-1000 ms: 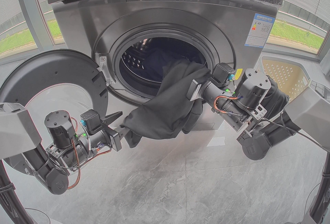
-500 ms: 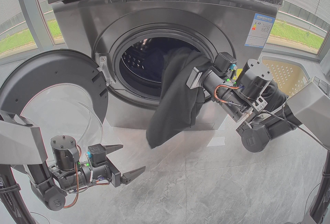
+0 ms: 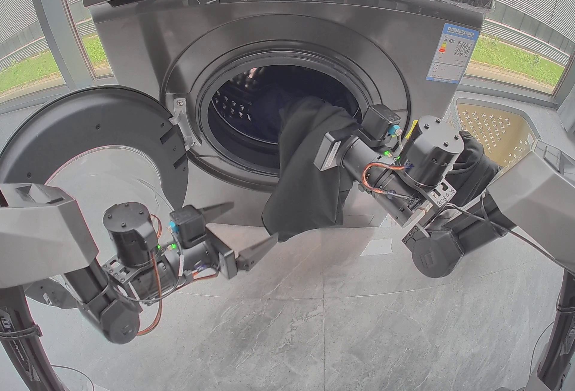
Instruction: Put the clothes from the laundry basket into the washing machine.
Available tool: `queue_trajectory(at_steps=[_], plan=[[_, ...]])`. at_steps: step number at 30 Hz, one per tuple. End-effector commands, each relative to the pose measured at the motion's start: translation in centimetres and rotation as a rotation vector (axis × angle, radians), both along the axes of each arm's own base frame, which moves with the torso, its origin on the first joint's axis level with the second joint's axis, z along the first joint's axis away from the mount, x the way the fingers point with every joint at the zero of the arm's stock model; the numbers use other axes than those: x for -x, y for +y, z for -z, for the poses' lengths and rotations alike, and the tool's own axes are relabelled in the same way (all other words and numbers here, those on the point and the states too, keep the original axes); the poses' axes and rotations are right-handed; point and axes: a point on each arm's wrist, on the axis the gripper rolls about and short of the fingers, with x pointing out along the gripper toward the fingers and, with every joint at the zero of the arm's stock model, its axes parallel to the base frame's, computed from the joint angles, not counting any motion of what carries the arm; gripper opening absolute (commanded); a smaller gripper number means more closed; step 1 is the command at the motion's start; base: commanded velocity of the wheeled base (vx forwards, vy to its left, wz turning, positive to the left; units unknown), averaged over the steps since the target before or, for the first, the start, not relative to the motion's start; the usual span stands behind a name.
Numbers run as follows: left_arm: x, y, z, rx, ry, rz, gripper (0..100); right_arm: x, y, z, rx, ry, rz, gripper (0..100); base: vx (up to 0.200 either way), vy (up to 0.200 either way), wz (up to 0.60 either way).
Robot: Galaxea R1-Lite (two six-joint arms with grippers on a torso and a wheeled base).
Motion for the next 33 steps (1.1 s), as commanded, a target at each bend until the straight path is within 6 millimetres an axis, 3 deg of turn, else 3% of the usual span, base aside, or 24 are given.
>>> queue_trajectory(at_steps=[1, 8, 21, 30, 31, 33], plan=[[-3.5, -3.6, -1.1, 0.098, -0.081, -0.004, 100, 0.6, 1.5, 1.4, 0.024, 0.033, -0.033, 0, 0.000, 0.000, 0.00], [-4.6, -4.8, -0.2, 0.102, -0.086, 0.008, 100, 1.3, 2.9, 2.3, 0.038, 0.050, -0.068, 0, 0.000, 0.000, 0.00], [-7.0, -6.1, 1.1, 0.106, -0.090, 0.004, 100, 2.6, 3.8, 1.4, 0.029, 0.037, -0.102, 0, 0.000, 0.000, 0.00], [-8.5, -6.3, 0.9, 0.118, -0.113, -0.054, 100, 3.9, 4.2, 1.3, 0.027, 0.049, -0.114, 0, 0.000, 0.000, 0.00], [-8.6, -6.3, 0.9, 0.120, -0.116, -0.059, 0, 3.9, 4.2, 1.3, 0.027, 0.049, -0.114, 0, 0.000, 0.000, 0.00], [-8.7, -6.3, 0.9, 0.120, -0.118, -0.063, 0, 4.0, 4.1, 1.2, 0.021, 0.050, -0.115, 0, 0.000, 0.000, 0.00]])
